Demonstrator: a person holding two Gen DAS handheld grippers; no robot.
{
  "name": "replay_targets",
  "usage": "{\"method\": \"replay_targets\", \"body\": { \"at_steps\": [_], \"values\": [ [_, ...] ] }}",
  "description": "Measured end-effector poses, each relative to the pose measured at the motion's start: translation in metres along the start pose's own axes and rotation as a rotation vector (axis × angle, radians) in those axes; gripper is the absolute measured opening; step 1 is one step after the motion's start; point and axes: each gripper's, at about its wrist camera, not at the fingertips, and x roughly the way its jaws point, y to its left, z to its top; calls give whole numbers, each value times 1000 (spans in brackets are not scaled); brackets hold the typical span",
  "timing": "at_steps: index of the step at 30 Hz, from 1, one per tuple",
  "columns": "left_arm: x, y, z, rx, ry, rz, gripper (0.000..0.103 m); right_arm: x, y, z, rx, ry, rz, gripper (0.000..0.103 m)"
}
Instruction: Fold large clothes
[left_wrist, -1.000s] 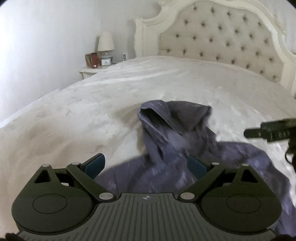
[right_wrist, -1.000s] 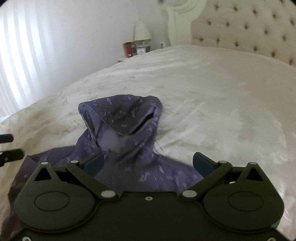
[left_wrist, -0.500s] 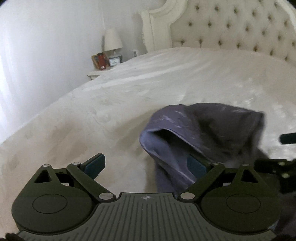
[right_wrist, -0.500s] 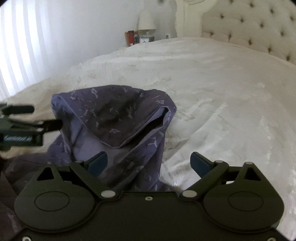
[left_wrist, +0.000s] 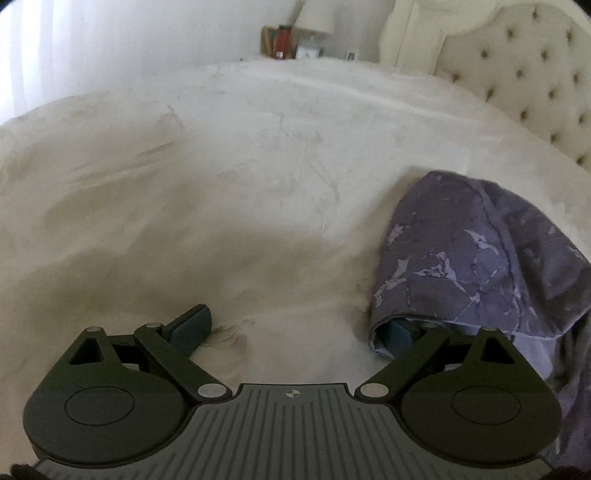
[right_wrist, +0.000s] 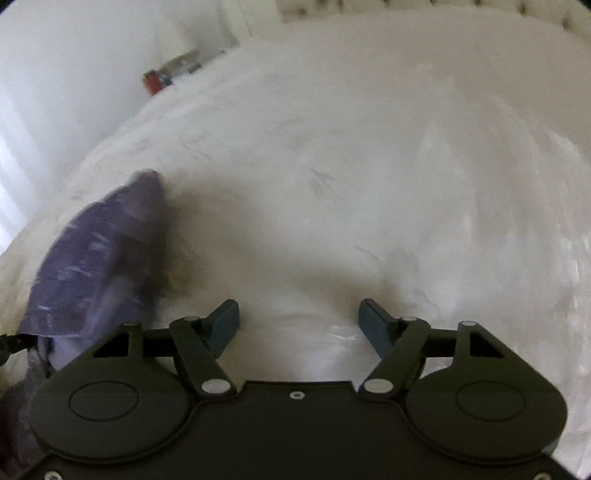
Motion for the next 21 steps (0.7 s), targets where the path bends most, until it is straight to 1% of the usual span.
{"method": "replay_targets", "body": {
  "at_steps": [2, 4, 6, 8, 9, 11, 12, 13, 14, 16, 18, 19, 21],
  "values": [
    [-10, 0, 3, 18, -2, -17, 94, -9, -5, -2, -6, -22, 26, 72],
    [-29, -1, 4, 57, -36, -27, 94, -21, -2, -1, -48, -48, 45, 72],
    [-51, 0, 3, 100, -64, -33, 94, -37, 5, 2, -106, -98, 56, 73],
    [-73, -3, 3, 140, -87, -15, 91, -52, 15, 5, -160, -153, 72, 73],
    [-85, -4, 2, 145, -121, -9, 91, -60, 23, 7, -183, -183, 94, 73],
    [-109, -12, 3, 140, -229, -3, 91, -71, 36, 11, -210, -221, 157, 72],
    [-118, -18, 4, 146, -277, -16, 91, -73, 43, 13, -222, -228, 187, 66],
    [-120, -27, 8, 163, -303, -39, 91, -73, 52, 16, -235, -227, 208, 64],
    [-118, -36, 11, 187, -312, -63, 91, -70, 62, 18, -251, -216, 224, 60],
    [-111, -57, 14, 230, -317, -90, 91, -63, 82, 18, -277, -205, 230, 60],
    [-97, -71, 15, 239, -295, -106, 91, -56, 92, 16, -289, -199, 223, 60],
    [-87, -76, 16, 237, -276, -106, 91, -51, 96, 16, -286, -188, 222, 60],
    [-64, -75, 14, 215, -226, -61, 91, -37, 99, 18, -276, -168, 202, 60]
  ]
}}
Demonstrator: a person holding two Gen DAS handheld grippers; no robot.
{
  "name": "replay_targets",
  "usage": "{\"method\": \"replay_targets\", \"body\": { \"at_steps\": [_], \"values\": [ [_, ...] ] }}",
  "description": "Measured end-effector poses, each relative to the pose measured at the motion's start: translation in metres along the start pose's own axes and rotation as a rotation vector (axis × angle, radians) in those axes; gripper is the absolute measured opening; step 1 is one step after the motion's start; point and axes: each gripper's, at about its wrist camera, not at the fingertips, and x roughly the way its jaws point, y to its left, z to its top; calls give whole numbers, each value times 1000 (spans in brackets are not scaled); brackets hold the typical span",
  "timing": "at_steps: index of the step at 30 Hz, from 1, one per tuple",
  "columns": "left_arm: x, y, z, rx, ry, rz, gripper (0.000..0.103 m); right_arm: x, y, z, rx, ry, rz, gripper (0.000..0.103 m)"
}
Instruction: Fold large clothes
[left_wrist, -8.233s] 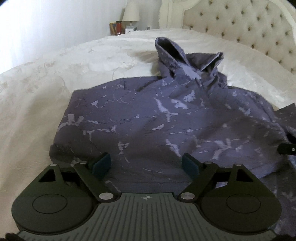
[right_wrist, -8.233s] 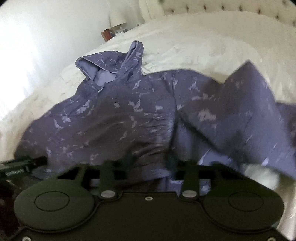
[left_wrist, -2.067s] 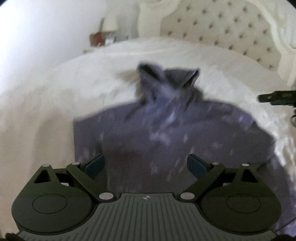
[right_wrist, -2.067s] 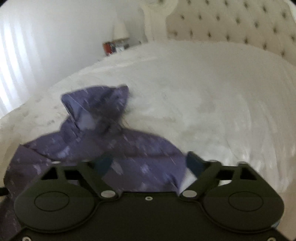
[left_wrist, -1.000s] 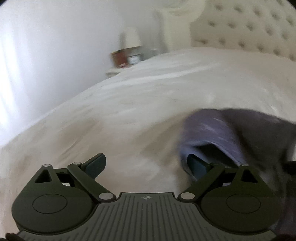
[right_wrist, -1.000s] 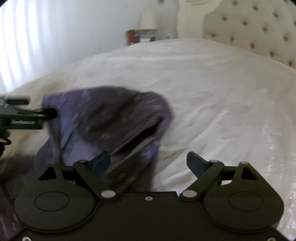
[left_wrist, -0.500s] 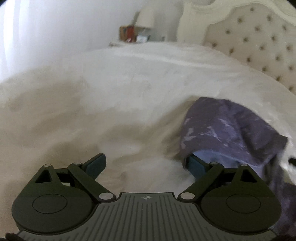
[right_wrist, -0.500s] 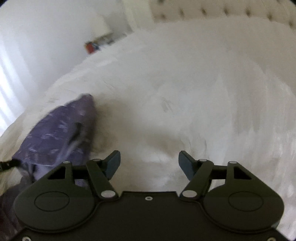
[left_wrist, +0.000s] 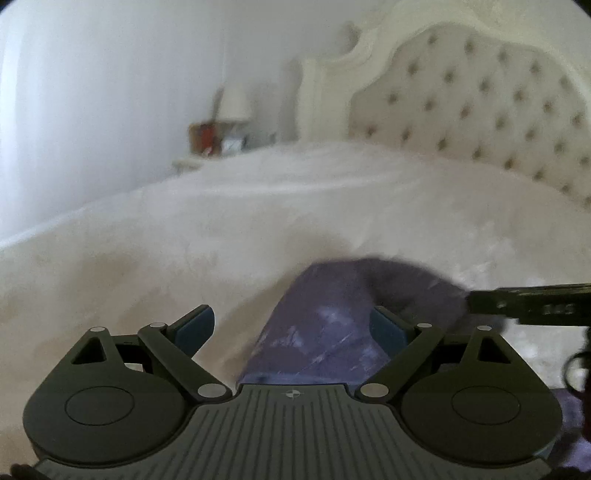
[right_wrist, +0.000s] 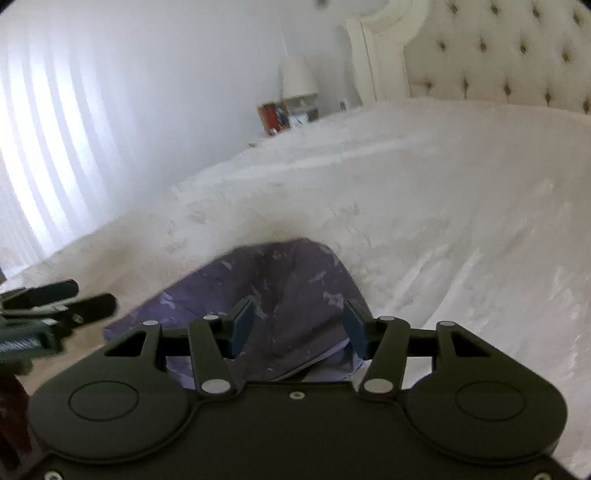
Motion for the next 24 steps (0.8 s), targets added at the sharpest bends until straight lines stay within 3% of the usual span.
{"method": "replay_targets", "body": {
  "at_steps": [4, 7, 9, 14, 17, 18, 24],
  "values": [
    [30, 28, -22, -130, 115, 58, 91, 20, -18, -16, 43, 83, -49, 60],
    [45, 53, -44, -232, 187, 44, 93, 33, -32, -30, 65, 148, -65, 59],
    [43, 65, -52, -262, 166, 3, 94, 32, -42, -36, 107, 154, -39, 59],
    [40, 55, -60, -194, 129, 37, 95, 18, -42, -24, 94, 109, 7, 61],
    [35, 56, -60, -198, 127, 34, 95, 4, -39, -4, 118, 28, 33, 81],
    [37, 56, -60, -202, 125, 31, 95, 6, -38, 3, 120, 21, 29, 81],
    [48, 47, -62, -200, 121, 32, 95, 53, -27, 25, 76, 118, -55, 80]
  ]
}}
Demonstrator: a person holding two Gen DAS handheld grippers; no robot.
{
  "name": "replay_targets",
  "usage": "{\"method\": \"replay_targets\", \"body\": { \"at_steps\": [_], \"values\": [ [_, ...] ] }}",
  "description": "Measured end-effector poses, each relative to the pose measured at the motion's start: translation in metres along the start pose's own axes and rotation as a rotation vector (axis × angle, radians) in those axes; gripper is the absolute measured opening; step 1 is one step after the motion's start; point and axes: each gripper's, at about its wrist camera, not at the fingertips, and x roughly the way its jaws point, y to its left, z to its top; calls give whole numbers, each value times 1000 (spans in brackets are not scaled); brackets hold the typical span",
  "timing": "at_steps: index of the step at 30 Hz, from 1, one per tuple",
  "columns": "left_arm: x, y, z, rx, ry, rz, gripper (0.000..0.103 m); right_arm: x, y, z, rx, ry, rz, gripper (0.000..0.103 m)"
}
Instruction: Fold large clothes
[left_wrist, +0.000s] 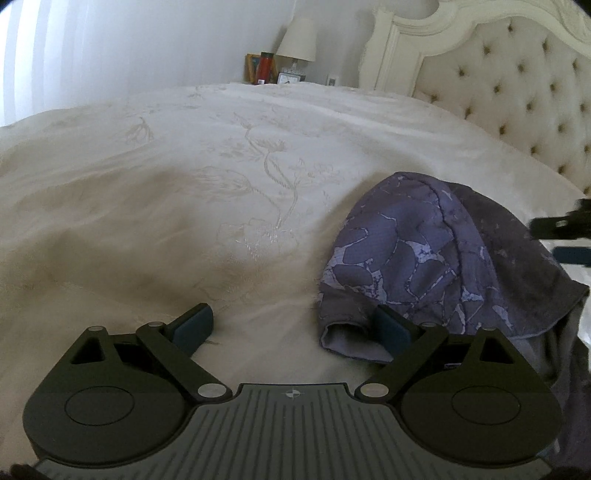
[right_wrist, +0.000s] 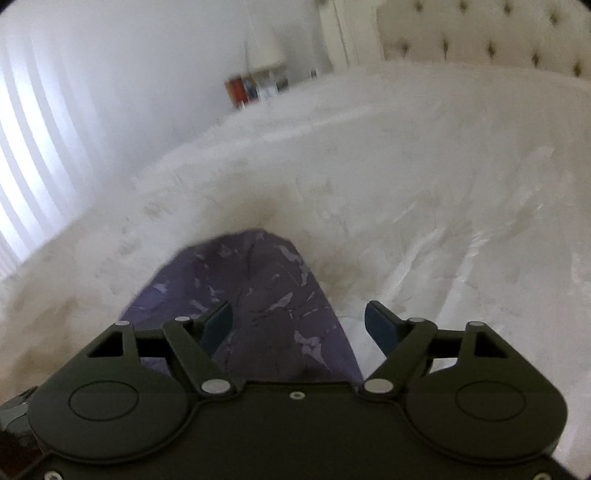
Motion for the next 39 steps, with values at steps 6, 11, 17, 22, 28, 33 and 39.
{"method": "replay_targets", "body": {
  "at_steps": [6, 11, 17, 22, 28, 33, 39],
  "values": [
    [0, 0, 0, -2, 0, -3, 95, 30, 1, -9, 1, 66, -18, 16],
    [-1, -9, 8, 39, 48, 19, 95, -17, 24, -14, -131, -63, -19, 13],
    [-44, -7, 20, 52, 120, 5, 91, -113, 44, -33, -302, -237, 59, 12],
    [-107, 30, 18, -107, 141, -209, 91, -181, 56, -72, -429, -328, 125, 12],
    [-176, 56, 22, -259, 147, -408, 98, -223, 76, -137, -587, -336, 126, 12],
    [-188, 53, 17, -350, 207, -518, 103, -230, 90, -189, -682, -282, 119, 13],
    [-179, 53, -3, -527, 227, -582, 103, -234, 101, -220, -758, -237, 100, 17]
  ]
}}
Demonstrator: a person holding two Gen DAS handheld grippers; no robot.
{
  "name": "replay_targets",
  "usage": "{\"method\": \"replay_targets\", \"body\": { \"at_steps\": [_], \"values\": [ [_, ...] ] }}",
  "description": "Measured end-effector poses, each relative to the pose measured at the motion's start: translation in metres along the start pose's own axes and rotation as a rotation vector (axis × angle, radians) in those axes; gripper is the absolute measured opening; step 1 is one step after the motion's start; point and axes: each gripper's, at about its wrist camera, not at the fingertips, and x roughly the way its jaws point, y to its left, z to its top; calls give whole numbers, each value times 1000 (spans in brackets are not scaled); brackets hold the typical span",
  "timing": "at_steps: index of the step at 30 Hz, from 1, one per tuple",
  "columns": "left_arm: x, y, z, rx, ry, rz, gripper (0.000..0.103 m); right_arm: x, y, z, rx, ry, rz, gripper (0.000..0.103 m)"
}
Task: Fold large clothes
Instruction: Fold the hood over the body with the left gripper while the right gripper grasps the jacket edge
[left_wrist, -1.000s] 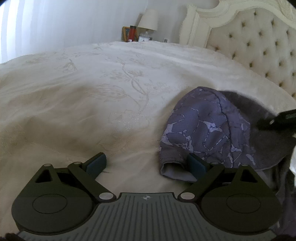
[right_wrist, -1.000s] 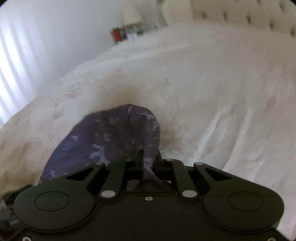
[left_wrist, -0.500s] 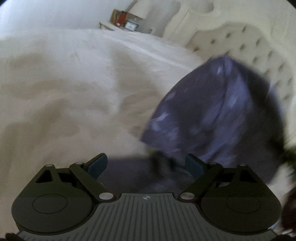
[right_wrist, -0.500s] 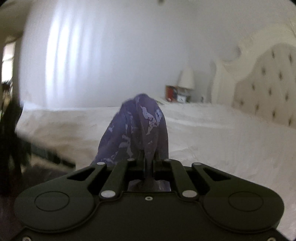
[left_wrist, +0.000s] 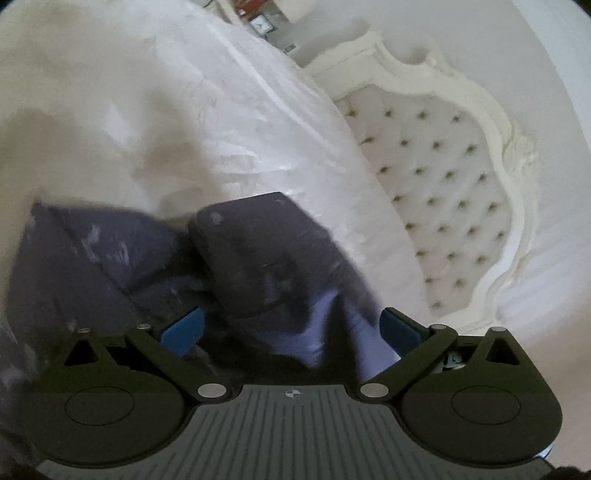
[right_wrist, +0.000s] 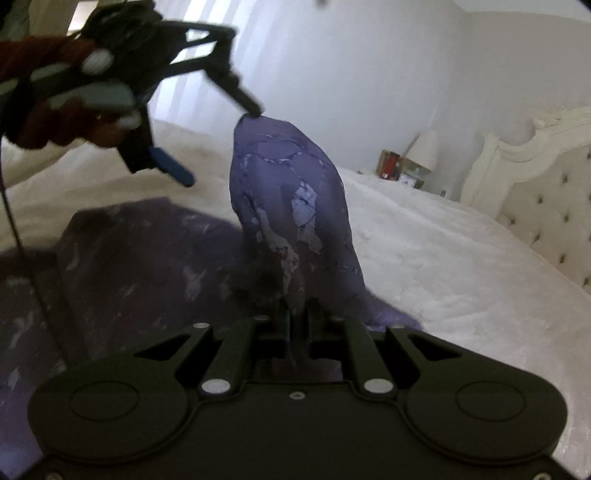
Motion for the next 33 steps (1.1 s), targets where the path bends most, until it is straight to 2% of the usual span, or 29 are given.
{"method": "replay_targets", "body": {
  "at_steps": [4, 8, 10, 11, 12, 13, 15, 16, 19, 21, 24, 26, 30, 33],
  "values": [
    [1, -3, -6, -2, -5, -3, 103, -3, 9, -2, -41, 14, 3, 19],
    [11, -4, -13, 57, 50, 89, 100, -2, 10, -2, -42, 23, 4, 22],
    [22, -2, -19, 46, 99, 105, 63, -4, 8, -5, -6, 26, 3, 23],
    [25, 0, -22, 21, 123, 95, 29, -7, 6, -6, 25, 31, 6, 24],
    [26, 1, -24, -7, 123, 97, 14, -11, 3, -7, 68, 36, 6, 35],
    [27, 0, -26, -30, 109, 106, 14, -15, -4, -7, 128, 42, 14, 45],
    [26, -6, -25, -37, 91, 83, 14, -24, -20, -9, 284, 59, 52, 89],
    [26, -12, -24, -31, 90, 67, 14, -30, -29, -12, 377, 63, 80, 94],
    [26, -23, -20, -27, 81, 43, 15, -46, -55, -27, 652, 50, 184, 98],
    [26, -25, -21, -44, 78, 25, 15, -46, -73, -43, 873, 41, 305, 101],
    [29, -32, -20, -46, 74, 9, 15, -24, -90, -69, 1202, 49, 423, 101],
    [29, -31, -22, -40, 76, 6, 15, -4, -98, -83, 1375, 52, 475, 101],
    [24, -29, -28, -50, 80, -10, 15, 25, -109, -95, 1541, 38, 469, 102],
    [20, -31, -33, -25, 72, -21, 15, 40, -132, -90, 1615, 10, 404, 101]
  ]
}}
